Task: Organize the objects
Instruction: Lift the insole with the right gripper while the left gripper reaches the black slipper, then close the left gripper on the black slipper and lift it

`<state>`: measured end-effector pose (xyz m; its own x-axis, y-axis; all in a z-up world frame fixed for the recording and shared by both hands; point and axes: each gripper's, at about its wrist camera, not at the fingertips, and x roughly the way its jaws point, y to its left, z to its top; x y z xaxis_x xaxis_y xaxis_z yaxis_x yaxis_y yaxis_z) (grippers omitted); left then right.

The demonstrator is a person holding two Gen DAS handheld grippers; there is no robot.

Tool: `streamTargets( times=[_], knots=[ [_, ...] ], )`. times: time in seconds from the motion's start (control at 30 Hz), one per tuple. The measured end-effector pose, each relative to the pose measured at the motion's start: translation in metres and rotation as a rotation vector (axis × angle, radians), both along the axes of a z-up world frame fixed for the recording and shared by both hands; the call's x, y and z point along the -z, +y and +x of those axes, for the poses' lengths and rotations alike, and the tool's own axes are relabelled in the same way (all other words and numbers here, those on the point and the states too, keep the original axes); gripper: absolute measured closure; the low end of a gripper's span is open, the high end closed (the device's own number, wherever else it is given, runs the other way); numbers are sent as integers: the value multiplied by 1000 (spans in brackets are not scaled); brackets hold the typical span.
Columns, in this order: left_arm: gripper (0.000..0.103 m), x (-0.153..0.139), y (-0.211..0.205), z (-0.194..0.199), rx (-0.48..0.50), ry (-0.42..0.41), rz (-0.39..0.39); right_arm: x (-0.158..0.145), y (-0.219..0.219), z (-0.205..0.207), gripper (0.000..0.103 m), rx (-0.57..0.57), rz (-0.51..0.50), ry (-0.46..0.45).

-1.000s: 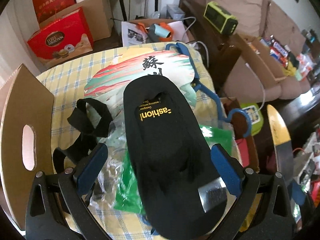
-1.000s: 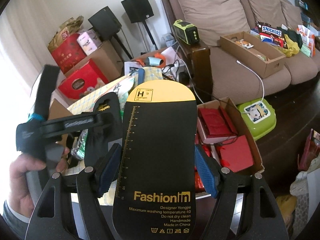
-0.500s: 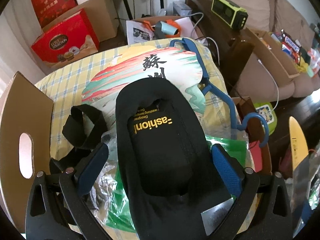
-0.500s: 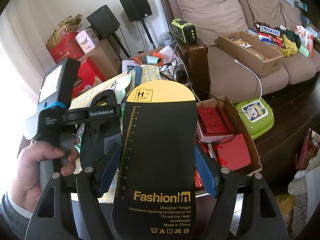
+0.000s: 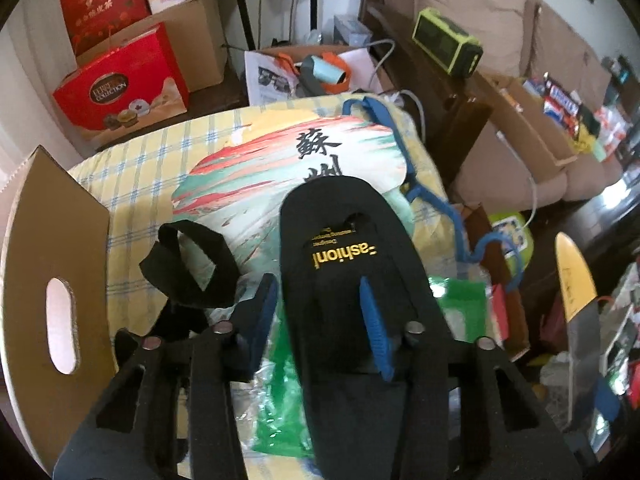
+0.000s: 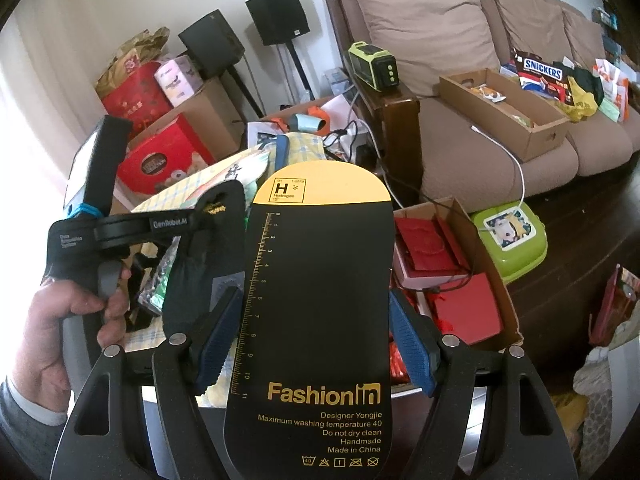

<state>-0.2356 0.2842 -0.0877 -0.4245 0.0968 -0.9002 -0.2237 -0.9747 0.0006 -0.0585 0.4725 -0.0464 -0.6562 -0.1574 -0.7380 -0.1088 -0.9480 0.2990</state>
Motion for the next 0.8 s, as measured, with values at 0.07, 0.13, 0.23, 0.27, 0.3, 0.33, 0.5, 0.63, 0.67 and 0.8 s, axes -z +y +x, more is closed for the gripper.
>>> streamTargets(
  times=[0.07,0.13,0.23,0.27,0.3,0.33,0.5,0.63,0.67,0.8],
  knots=[
    [30,0,-2,0,-28,13,-29,3,-1,-2,29,-4,-6,-7],
    [14,1,-2,-1,-30,-12,-11,7,-2,-4,29,-7,-12,-14],
    [13,6,3,-1,-22,-39,-5,11,-4,-5,29,-11,-11,-23],
    [13,7,6,-1,-20,-39,-14,12,-4,-5,29,-11,-12,-26],
    [13,7,10,0,-20,-31,-23,13,-4,-4,29,-12,-12,-26],
    [13,7,14,1,-22,-26,-29,13,-4,-4,29,-11,-11,-27],
    [5,10,33,2,-17,4,-108,17,-4,-4,29,-8,-10,-35],
    [5,4,31,4,3,-7,-61,20,-5,-3,29,-16,-11,-37],
    [5,0,24,4,-4,-12,-14,21,-6,-3,29,-19,-12,-39],
    [5,-13,2,2,-49,6,56,24,-10,-4,29,-31,-13,-44]
  ],
)
